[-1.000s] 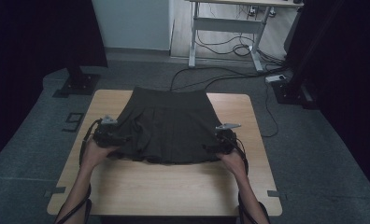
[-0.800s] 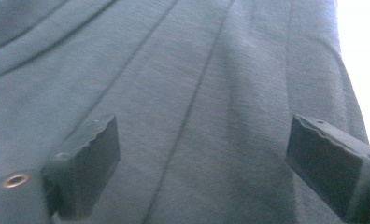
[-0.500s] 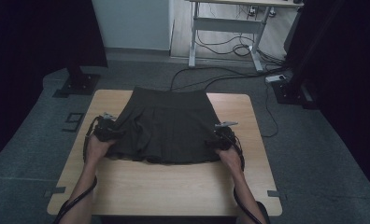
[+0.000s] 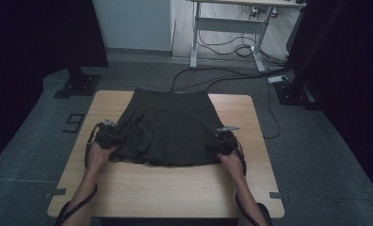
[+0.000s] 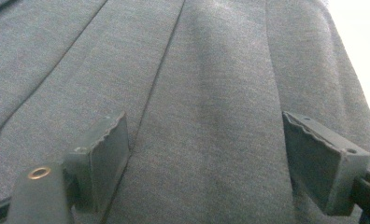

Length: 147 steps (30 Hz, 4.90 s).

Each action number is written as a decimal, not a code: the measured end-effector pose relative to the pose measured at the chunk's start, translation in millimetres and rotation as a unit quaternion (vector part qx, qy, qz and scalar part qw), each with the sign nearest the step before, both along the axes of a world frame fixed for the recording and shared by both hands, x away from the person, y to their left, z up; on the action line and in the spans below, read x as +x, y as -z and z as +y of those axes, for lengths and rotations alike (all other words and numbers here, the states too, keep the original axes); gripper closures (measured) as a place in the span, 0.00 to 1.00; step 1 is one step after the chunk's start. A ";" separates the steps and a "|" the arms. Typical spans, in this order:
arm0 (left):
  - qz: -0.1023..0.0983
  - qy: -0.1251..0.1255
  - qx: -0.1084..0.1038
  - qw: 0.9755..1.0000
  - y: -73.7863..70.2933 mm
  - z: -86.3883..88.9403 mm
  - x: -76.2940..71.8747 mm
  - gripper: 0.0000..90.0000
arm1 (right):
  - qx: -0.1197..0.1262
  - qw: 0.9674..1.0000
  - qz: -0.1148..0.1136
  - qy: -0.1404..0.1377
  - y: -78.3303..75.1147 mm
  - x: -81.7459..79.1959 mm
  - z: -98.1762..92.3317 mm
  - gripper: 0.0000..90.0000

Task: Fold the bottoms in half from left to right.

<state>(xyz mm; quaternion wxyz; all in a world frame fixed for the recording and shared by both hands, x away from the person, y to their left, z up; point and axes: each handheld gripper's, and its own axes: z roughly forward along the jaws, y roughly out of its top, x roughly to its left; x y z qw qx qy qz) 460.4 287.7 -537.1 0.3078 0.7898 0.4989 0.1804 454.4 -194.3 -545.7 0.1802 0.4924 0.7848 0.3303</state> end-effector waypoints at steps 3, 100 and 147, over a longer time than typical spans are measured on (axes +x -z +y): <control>0.001 0.006 0.000 1.000 -0.1 -2.3 -9.0 0.50 | -0.002 1.000 0.003 -0.001 -0.5 -7.1 -4.5 0.20; 0.036 0.008 -0.004 0.999 -12.4 -54.0 37.0 0.03 | -0.001 0.999 0.009 0.048 1.0 -95.2 -90.7 0.14; -0.007 0.001 -0.003 1.000 9.9 -51.3 38.8 0.07 | -0.003 0.998 -0.022 -0.062 -37.9 -108.2 -42.3 0.00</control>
